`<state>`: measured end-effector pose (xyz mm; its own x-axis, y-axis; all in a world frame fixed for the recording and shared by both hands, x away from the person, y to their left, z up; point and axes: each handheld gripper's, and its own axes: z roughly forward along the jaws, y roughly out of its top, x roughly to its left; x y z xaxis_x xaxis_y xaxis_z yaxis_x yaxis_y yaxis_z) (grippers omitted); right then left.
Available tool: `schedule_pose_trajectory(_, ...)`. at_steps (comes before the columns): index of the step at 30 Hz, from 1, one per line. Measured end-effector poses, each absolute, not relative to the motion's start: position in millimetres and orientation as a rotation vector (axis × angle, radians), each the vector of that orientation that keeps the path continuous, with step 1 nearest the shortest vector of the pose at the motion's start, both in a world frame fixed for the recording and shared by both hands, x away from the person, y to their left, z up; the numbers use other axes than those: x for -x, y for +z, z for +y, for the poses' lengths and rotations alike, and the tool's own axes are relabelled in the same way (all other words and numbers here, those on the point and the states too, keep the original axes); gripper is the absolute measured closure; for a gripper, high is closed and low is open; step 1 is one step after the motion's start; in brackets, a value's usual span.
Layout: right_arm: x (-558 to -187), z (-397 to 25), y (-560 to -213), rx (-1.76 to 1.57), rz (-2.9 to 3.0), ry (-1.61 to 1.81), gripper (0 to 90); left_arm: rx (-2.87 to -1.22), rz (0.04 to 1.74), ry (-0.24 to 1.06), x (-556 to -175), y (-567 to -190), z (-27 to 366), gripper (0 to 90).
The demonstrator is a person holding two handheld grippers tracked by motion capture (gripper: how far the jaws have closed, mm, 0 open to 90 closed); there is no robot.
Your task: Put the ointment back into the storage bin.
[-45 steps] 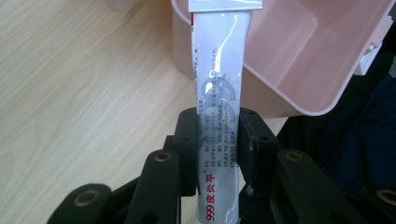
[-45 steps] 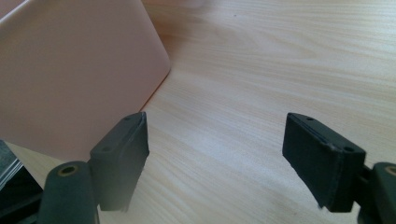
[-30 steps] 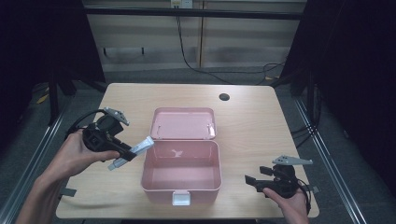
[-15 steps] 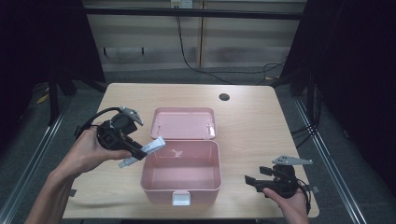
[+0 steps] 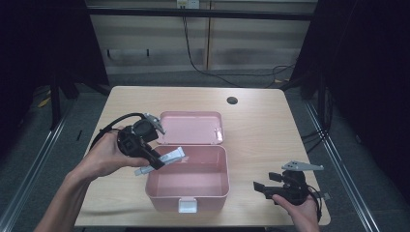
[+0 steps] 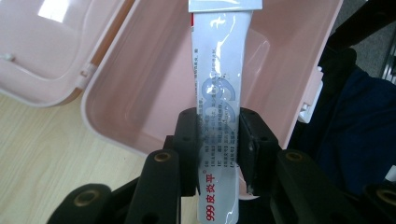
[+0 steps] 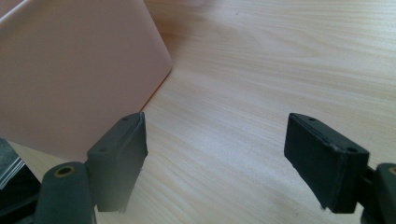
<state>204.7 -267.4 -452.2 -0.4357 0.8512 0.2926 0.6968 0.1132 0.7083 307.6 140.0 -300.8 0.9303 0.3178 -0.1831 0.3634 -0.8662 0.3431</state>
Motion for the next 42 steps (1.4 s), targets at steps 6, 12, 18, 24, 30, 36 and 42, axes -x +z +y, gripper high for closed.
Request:
schedule_pose_trajectory(6, -204, -268, -452, -1.549, 2.193, 1.225, 20.7, -2.730, 0.477, -0.180, -304, -304, 125, 70.9)
schedule_pose_trajectory(12, -204, -268, -452, -1.550, 2.195, 1.226, 20.7, -2.758, 0.440, -0.214, -304, -310, 109, 70.9)
schedule_pose_trajectory(18, -204, -268, -452, -1.548, 2.197, 1.224, 20.6, -2.780, 0.397, -0.244, -301, -313, 98, 70.9)
schedule_pose_trajectory(24, -204, -268, -452, -1.548, 2.197, 1.224, 20.5, -2.788, 0.381, -0.268, -300, -320, 91, 70.9)
schedule_pose_trajectory(30, -204, -268, -452, -1.548, 2.199, 1.225, 20.5, -2.799, 0.388, -0.283, -304, -325, 85, 70.9)
schedule_pose_trajectory(36, -205, -267, -453, -1.549, 2.205, 1.229, 20.4, -2.820, 0.352, -0.278, -302, -332, 74, 70.9)
schedule_pose_trajectory(42, -204, -267, -452, -1.548, 2.202, 1.230, 20.3, -2.823, 0.327, -0.286, -300, -332, 64, 70.9)
